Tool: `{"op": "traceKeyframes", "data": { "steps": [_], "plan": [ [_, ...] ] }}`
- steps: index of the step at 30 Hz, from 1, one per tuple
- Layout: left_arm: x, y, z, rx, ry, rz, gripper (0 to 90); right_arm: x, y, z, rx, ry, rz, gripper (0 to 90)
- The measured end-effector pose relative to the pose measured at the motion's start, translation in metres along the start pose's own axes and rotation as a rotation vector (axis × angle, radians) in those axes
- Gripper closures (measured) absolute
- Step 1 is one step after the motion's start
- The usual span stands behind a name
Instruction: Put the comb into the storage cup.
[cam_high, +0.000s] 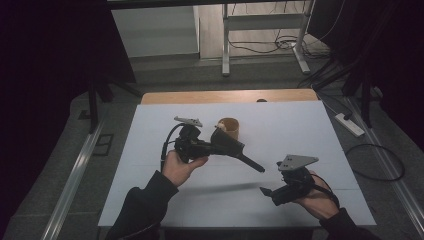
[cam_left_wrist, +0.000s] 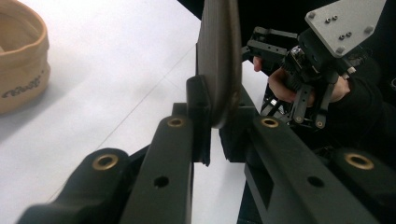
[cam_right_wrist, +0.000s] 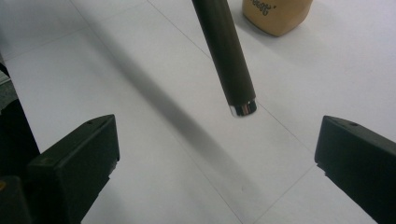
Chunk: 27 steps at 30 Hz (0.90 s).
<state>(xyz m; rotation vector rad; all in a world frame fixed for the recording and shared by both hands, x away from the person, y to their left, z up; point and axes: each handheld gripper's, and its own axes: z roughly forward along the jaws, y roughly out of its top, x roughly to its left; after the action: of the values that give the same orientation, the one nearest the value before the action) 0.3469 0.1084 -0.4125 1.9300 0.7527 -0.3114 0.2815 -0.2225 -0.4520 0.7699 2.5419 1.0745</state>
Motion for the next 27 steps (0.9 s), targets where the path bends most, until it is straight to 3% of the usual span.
{"op": "traceKeyframes", "data": {
  "steps": [27],
  "plan": [
    [0.018,0.018,-0.024,-0.046,0.078,-0.025,82.5,-0.01,-0.016,-0.017,0.016,-0.047,0.049,0.0]
  ]
}}
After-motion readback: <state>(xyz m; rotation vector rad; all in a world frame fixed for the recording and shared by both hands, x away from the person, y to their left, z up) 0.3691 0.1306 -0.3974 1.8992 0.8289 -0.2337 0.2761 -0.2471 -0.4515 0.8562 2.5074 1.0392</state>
